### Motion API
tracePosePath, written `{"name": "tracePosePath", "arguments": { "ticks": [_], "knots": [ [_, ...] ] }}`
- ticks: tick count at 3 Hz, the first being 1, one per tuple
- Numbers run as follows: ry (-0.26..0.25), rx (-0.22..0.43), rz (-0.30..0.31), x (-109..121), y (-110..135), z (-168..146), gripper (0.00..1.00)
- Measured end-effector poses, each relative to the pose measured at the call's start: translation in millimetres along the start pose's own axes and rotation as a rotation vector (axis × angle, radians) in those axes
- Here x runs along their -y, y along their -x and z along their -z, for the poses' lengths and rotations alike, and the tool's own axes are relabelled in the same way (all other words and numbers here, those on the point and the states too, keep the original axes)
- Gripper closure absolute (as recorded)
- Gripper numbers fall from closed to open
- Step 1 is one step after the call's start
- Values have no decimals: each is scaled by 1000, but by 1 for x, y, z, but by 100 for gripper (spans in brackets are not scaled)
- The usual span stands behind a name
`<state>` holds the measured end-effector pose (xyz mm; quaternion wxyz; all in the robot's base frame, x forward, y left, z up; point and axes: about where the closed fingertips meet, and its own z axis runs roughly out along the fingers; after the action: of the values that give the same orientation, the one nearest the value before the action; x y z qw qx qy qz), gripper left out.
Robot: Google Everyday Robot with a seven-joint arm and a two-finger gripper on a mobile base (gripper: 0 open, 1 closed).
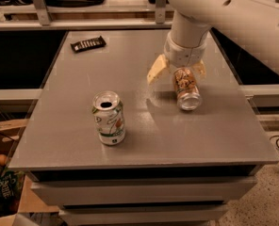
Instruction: Place orange can upright
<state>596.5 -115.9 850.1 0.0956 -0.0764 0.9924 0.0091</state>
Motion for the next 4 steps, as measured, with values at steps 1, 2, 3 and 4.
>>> {"name": "tracePosePath", "arguments": {
  "ticks": [1,2,3,4],
  "knots": [
    [-7,-9,-24,2,2,-2,41],
    [-12,-15,-24,3,3,1,64],
    [0,-9,0,1,5,7,87],
    [26,31,65,-4,9,21,100]
  ]
}}
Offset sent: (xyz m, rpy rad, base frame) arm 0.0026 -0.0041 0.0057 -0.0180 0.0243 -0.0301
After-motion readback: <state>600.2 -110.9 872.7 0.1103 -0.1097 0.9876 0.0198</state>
